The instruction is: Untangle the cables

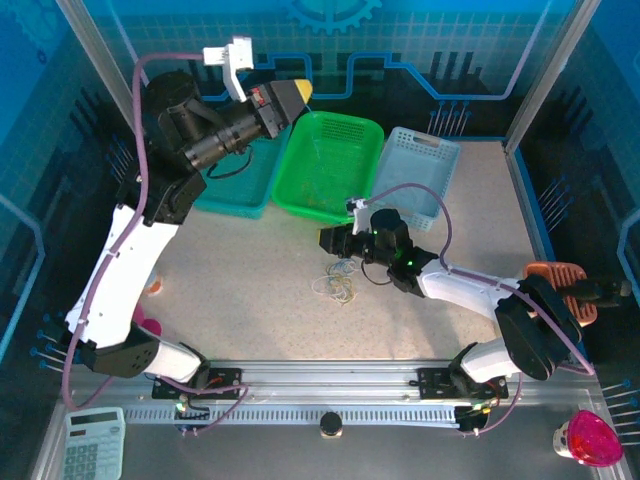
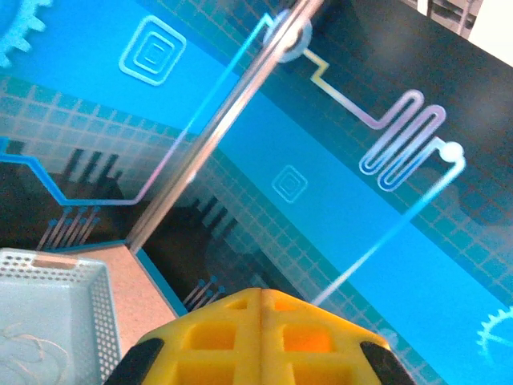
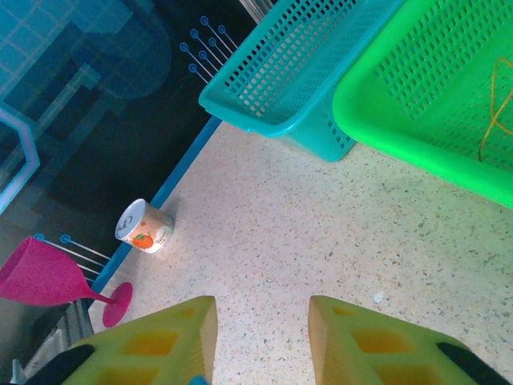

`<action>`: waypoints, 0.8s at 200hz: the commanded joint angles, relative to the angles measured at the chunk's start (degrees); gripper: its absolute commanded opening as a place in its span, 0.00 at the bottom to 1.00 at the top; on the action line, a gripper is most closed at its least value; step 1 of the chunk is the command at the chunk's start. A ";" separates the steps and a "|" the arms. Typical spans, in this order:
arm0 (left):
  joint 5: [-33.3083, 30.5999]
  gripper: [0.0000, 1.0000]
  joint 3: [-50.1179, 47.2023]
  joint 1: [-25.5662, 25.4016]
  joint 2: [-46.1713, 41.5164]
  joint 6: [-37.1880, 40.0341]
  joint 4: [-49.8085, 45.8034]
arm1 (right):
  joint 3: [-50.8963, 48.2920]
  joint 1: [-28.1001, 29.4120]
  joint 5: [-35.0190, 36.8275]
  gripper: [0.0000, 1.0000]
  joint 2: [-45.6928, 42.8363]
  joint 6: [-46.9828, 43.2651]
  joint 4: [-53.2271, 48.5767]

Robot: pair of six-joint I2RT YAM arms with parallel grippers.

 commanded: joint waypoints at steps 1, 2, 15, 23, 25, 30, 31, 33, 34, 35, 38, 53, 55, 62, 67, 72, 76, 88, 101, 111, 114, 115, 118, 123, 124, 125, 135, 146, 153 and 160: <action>-1.97 0.00 2.28 2.72 0.24 2.18 -0.87 | -1.44 0.79 1.45 0.42 0.56 0.34 1.93; -2.06 0.00 2.28 2.80 0.21 2.22 -0.87 | -1.46 0.81 1.47 0.43 0.53 0.34 1.94; -1.98 0.00 2.83 5.18 0.52 2.13 -0.90 | -1.92 0.82 1.56 0.50 0.38 0.39 1.88; -1.95 0.00 3.12 6.39 0.78 2.10 -0.96 | -2.23 0.79 1.82 0.54 0.19 0.43 1.78; -1.99 0.00 3.25 6.72 0.82 2.09 -0.91 | -2.33 0.82 1.88 0.55 0.10 0.43 1.65; -2.00 0.00 3.54 7.46 0.97 2.17 -0.94 | -2.60 0.83 2.24 0.58 -0.13 0.39 1.48; -1.98 0.00 3.57 7.58 1.06 2.13 -0.95 | -2.65 0.83 2.26 0.59 -0.16 0.41 1.41; -2.02 0.00 3.74 7.83 1.13 2.14 -0.96 | -2.74 0.83 2.39 0.59 -0.25 0.49 1.35; -2.04 0.00 3.80 7.99 1.14 2.16 -0.91 | -2.81 0.83 2.47 0.60 -0.31 0.51 1.39; -2.05 0.00 3.83 8.16 1.28 2.17 -0.89 | -2.89 0.83 2.55 0.61 -0.39 0.47 1.36; -1.91 0.00 4.04 8.60 1.38 2.27 -0.83 | -3.03 0.78 2.70 0.65 -0.47 0.44 1.27; -2.72 0.00 5.43 10.34 2.00 3.42 -1.28 | -3.74 0.83 3.56 0.79 -1.40 0.28 0.51; -2.93 0.00 5.68 10.56 2.16 3.61 -1.43 | -3.80 0.90 3.66 0.80 -1.57 0.15 0.38; -3.13 0.00 6.51 11.53 2.57 4.09 -1.77 | -4.15 0.84 3.89 0.80 -2.05 -0.06 -0.08; -3.44 0.00 7.16 12.18 2.84 4.39 -1.88 | -4.32 0.91 4.08 0.81 -2.51 -0.26 -0.51; -3.79 0.00 7.76 12.78 3.16 4.90 -2.09 | -4.49 0.92 4.34 0.81 -2.89 -0.43 -0.93; -4.27 0.00 8.14 13.26 3.40 5.27 -2.32 | -4.67 0.86 4.74 0.81 -3.23 -0.53 -1.30; -4.87 0.00 9.37 14.90 4.30 5.76 -2.45 | -5.12 0.81 5.30 0.83 -4.31 -0.90 -2.36; -5.87 0.00 10.83 16.66 5.28 6.38 -2.69 | -5.56 0.83 5.96 0.83 -5.52 -1.23 -3.67; -6.36 0.00 11.68 18.10 6.10 6.41 -2.69 | -5.76 0.79 6.45 0.84 -6.48 -1.56 -4.71; -6.61 0.00 11.78 18.43 6.34 6.55 -2.68 | -5.83 0.83 6.57 0.84 -6.74 -1.65 -4.99; -6.71 0.00 11.90 18.61 6.38 6.56 -2.70 | -5.85 0.83 6.58 0.84 -6.85 -1.71 -5.12; -6.98 0.00 11.94 19.01 6.56 6.64 -2.52 | -5.92 0.76 6.74 0.84 -7.10 -1.80 -5.43; -7.31 0.00 11.94 19.80 6.90 6.61 -2.25 | -6.05 0.72 6.92 0.84 -7.58 -1.98 -5.96; -7.41 0.00 11.94 19.95 7.01 6.59 -2.17 | -6.05 0.73 7.02 0.84 -7.67 -2.05 -6.09; -7.46 0.00 11.94 20.07 7.03 6.58 -2.05 | -6.05 0.69 7.07 0.84 -7.75 -2.08 -6.20; -7.86 0.00 11.94 21.39 7.55 6.63 -1.32 | -6.21 0.64 7.61 0.84 -8.79 -2.41 -7.35; -8.70 0.00 11.94 22.62 8.30 7.04 -0.77 | -6.30 0.57 8.12 0.85 -10.08 -2.73 -8.70; -8.96 0.00 11.95 23.43 8.81 7.19 -0.49 | -6.32 0.50 8.47 0.85 -11.01 -2.94 -9.62; -9.38 0.00 11.96 24.27 9.41 7.44 -0.28 | -6.27 0.47 8.76 0.85 -12.00 -3.24 -10.42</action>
